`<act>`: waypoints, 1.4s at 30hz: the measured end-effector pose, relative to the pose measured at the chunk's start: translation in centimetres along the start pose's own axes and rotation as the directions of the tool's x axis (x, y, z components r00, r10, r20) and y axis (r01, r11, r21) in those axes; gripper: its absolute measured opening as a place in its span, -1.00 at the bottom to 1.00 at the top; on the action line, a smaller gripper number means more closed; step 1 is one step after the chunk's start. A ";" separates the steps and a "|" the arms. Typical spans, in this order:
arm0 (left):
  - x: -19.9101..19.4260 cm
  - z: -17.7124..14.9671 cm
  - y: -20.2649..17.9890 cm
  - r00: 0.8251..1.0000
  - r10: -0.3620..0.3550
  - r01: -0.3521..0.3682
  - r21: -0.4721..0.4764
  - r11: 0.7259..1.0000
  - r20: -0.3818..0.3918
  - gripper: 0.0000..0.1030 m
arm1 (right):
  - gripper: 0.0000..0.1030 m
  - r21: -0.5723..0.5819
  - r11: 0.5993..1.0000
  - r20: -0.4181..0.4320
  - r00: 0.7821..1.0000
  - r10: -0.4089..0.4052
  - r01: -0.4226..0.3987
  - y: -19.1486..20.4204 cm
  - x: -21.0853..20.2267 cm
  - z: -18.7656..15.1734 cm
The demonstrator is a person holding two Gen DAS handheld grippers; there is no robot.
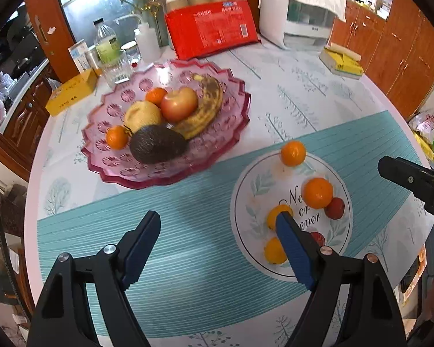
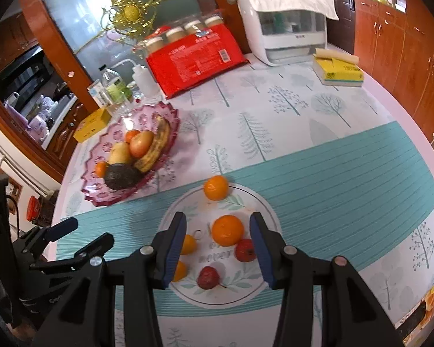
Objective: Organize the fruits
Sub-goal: 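Grasp the large orange on the plate with the right tool while the left tool grasps another orange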
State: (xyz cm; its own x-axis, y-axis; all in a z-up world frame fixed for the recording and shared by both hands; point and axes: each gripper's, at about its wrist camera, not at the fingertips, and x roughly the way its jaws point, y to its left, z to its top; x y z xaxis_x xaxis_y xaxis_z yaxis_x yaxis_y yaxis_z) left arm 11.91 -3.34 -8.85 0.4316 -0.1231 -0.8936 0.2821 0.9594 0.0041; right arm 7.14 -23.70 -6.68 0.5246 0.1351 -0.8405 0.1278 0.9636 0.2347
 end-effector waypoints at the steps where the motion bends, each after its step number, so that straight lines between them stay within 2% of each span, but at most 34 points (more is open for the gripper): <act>1: 0.2 0.0 -0.1 1.000 0.000 0.000 0.000 1.000 -0.005 0.57 | -0.10 0.001 1.000 -0.009 1.000 -0.005 0.005 -0.4 0.4 -0.1; 10: 2.9 1.3 -2.2 0.999 -0.007 0.008 0.014 1.000 -0.047 0.57 | -0.10 -0.032 0.999 -0.125 0.992 0.002 -0.006 -2.3 4.4 -1.6; 25: 5.7 4.9 -4.7 0.997 -0.029 0.030 0.009 1.000 -0.071 0.57 | -0.10 -0.212 0.970 -0.251 0.966 0.065 -0.120 -0.2 10.9 -1.5; 28: 6.4 5.5 -5.1 0.996 -0.031 0.031 -0.001 1.000 -0.079 0.57 | -0.06 -0.254 0.963 -0.229 0.973 0.033 -0.093 -0.1 11.6 -1.4; 30: 6.9 5.9 -5.2 0.996 -0.035 0.035 -0.010 0.999 -0.088 0.57 | -0.06 -0.251 0.961 -0.223 0.973 0.059 -0.116 -0.6 11.8 -1.2; 35: 8.3 6.7 -6.0 0.994 -0.037 0.035 -0.023 0.999 -0.106 0.57 | -0.05 -0.249 0.951 -0.286 0.952 0.107 -0.182 -1.0 12.9 -1.1; 40: 9.5 7.4 -6.6 0.992 -0.041 0.037 -0.032 0.999 -0.122 0.57 | -0.06 -0.280 0.939 -0.284 0.952 0.117 -0.199 -0.6 13.0 -1.6; 42: 10.0 7.6 -6.9 0.991 -0.046 0.042 -0.034 0.999 -0.129 0.57 | -0.12 -0.270 0.938 -0.287 0.948 0.137 -0.217 -0.8 12.8 -1.5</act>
State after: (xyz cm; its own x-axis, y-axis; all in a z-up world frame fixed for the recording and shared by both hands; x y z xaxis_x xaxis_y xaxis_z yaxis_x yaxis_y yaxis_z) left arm 20.78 -13.13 -14.38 0.3037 -0.1334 -0.9434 0.2711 0.9613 -0.0486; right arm 12.45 -22.38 -18.36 0.2736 0.3261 -0.9049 -0.2212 0.9369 0.2708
